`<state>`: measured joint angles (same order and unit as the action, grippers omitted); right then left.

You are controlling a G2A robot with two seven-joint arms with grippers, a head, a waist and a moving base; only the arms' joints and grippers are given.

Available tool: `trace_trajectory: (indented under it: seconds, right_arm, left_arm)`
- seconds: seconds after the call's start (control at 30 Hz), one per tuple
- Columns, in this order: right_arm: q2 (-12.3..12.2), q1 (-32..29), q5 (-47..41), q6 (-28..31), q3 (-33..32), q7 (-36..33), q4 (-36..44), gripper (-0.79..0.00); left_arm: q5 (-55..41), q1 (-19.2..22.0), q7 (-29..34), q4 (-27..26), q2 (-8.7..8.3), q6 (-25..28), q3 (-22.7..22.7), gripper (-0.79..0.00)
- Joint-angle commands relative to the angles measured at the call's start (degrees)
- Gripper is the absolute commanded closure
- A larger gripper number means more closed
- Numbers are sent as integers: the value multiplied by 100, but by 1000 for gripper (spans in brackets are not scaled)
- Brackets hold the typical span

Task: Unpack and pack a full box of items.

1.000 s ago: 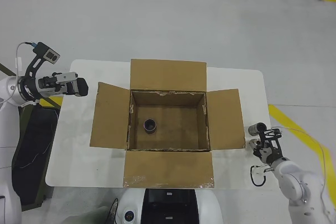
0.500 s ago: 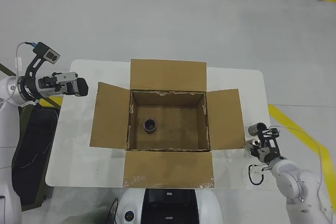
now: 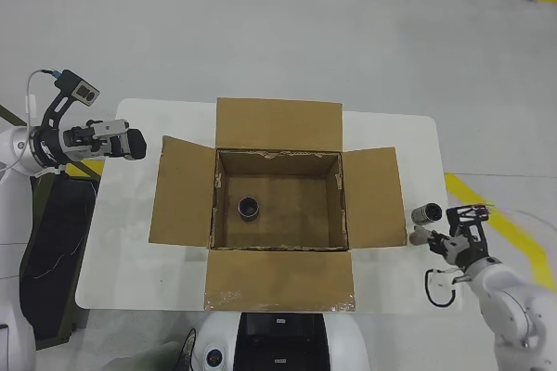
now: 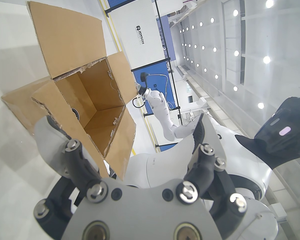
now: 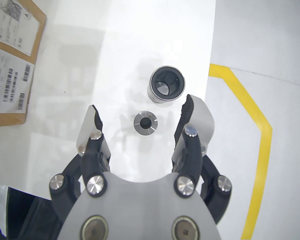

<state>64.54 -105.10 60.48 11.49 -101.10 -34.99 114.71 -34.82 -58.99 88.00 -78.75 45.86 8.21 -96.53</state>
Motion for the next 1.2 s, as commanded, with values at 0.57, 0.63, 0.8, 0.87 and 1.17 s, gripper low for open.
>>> trace_trajectory:
  seconds: [0.57,0.63,0.8,0.87,1.17]
  right_arm:
    - [6,743,290,-138,341,328,825,-631]
    - [4,884,292,-91,405,320,897,-631]
    - [1,1204,233,48,624,262,1122,-643]
    - [0,1312,190,118,727,197,1196,-650]
    - [-12,1745,-317,555,1240,-349,1315,-699]
  left_arm:
    - [0,0,0,0,0,0,0,-785]
    - [0,0,0,0,0,0,0,-785]
    - [0,0,0,0,0,0,0,-785]
    - [0,0,0,0,0,0,0,-785]
    - [0,0,0,0,0,0,0,-785]
